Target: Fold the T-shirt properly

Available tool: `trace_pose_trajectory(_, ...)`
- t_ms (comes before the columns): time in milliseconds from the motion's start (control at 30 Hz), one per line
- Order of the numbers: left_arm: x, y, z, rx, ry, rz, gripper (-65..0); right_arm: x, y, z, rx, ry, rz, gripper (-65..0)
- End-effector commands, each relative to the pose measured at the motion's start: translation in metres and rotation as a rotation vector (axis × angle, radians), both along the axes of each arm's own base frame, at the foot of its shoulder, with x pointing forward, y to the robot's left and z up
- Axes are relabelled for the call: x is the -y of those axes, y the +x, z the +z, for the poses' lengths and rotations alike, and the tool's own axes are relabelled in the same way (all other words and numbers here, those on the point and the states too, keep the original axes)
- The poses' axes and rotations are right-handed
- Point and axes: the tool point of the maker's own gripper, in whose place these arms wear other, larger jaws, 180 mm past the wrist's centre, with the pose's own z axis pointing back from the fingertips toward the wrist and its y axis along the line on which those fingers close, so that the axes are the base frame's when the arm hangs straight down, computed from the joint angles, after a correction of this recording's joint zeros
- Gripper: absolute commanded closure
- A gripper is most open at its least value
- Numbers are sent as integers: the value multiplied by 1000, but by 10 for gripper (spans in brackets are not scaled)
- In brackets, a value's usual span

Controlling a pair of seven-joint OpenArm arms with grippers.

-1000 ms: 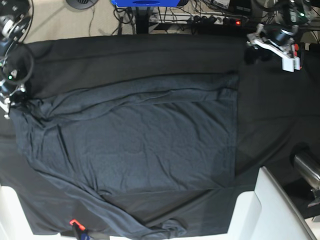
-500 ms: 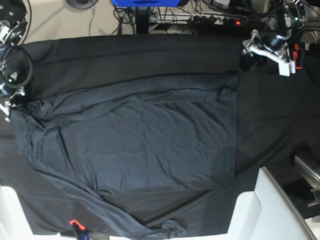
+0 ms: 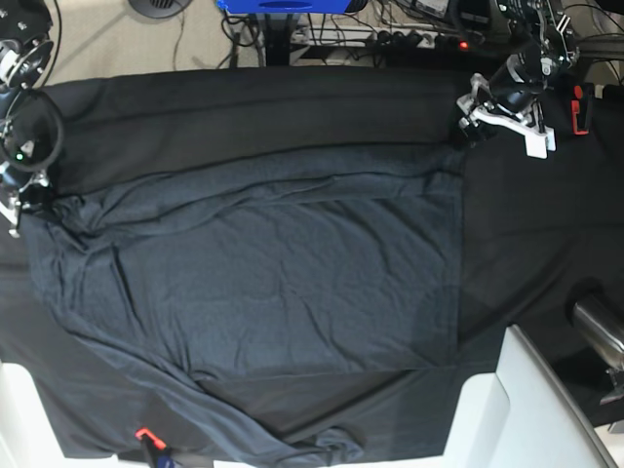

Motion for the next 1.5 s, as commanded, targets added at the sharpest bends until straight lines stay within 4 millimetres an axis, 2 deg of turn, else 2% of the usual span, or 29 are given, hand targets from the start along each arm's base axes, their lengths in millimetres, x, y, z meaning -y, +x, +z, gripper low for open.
trace_pose_trajectory(0,-1,0,2,3,6,-14,-359,-13,-11,-11,-43,33,10,-5)
trace_pose_trajectory(100,1,7,2,12,-3,-13,-359,-13,-11,-11,-43,33,10,-5)
trace_pose_trajectory(267,4,12,-11,-7,-39,7,-359,-12,-11,-11,-42,31,10,-5)
trace_pose_trajectory(633,13,10,-13,-8,-60,11,-351,-12,-9,-10,-38,30,10,-5)
trace_pose_trajectory(833,19,19,-3,26,-57,4,-153,-12,-7,-9,-35,30,10,-5)
trace_pose_trajectory(933,23,16,-7,-2,-73,-15,-140,-12,-7,-9,-34,31,8,-5)
trace_pose_trajectory(1000,26,24,-5,2,-81,-25,-140,-12,-7,-8,-33,31,8,-5)
trace_pose_trajectory(1333,25,28,-3,9,-79,-23,-142,-11,-7,-8,-33,29,8,-5)
trace_pose_trajectory(1433,23,27,-3,7,-73,-25,-95,-11,-7,-8,-33,29,8,-5)
trace_pose_trajectory(1467,24,27,-3,7,-74,-27,-30,-11,-7,-8,-33,29,10,-5)
